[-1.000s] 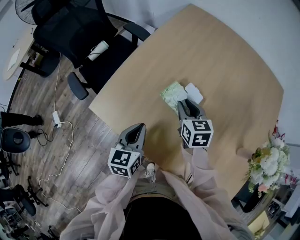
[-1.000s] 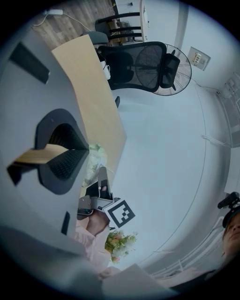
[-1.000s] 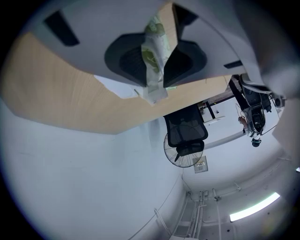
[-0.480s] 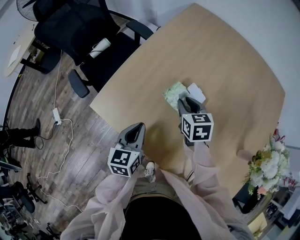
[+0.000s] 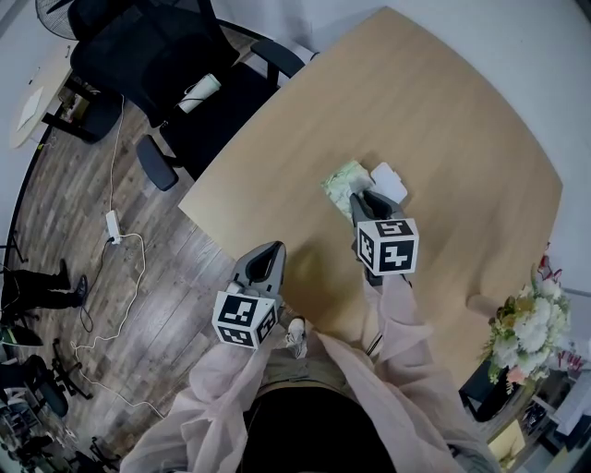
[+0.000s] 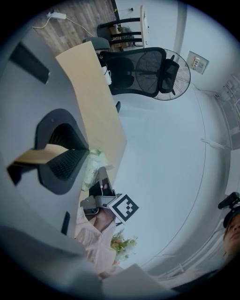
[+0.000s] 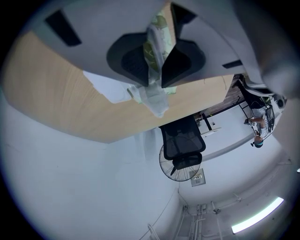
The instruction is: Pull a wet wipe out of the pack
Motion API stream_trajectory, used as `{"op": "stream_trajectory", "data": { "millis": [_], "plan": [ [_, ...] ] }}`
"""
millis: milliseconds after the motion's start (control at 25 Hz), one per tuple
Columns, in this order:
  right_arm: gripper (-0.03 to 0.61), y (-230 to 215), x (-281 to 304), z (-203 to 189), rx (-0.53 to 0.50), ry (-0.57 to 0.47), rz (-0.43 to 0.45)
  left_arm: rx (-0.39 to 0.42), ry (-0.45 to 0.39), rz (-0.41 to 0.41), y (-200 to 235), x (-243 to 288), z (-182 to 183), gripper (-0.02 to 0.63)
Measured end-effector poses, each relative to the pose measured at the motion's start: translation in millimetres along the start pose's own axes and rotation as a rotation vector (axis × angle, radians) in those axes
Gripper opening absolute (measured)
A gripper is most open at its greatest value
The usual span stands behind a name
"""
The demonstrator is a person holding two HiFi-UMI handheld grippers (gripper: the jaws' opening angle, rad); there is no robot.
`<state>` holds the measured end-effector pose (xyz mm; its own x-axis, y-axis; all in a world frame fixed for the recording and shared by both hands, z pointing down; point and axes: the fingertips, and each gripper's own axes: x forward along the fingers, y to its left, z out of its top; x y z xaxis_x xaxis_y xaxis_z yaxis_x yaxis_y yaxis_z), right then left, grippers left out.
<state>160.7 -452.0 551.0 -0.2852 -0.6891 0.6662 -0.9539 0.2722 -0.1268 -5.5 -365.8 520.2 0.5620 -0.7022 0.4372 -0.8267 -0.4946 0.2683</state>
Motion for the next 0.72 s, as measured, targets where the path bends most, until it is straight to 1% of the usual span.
{"op": "stream_trajectory", "data": {
  "millis": [80, 120, 160, 320, 720],
  "plan": [
    [0.072, 0.3, -0.4, -0.2, -0.019, -0.001, -0.015, -0.003, 0.0, 0.003, 0.3, -1.3, -0.7, 0.012],
    [0.022, -0.6, -0.5, -0.7, -0.025, -0.002, -0.029, -0.003, 0.0, 0.004, 0.4, -1.8, -1.1, 0.011],
    [0.015, -1.5, -0.5, -1.3, -0.027, -0.002, -0.038, -0.003, 0.0, 0.004, 0.6, -2.3, -1.3, 0.012],
    [0.015, -1.8, -0.7, -1.2, -0.029, -0.006, -0.04, -0.001, -0.003, 0.004, 1.0, -2.9, -0.3, 0.012],
    [0.014, -0.7, -8.8, 1.6, -0.036, -0.04, -0.076, 0.004, -0.011, -0.002, 2.1, -8.1, 0.0, 0.012]
  ]
}}
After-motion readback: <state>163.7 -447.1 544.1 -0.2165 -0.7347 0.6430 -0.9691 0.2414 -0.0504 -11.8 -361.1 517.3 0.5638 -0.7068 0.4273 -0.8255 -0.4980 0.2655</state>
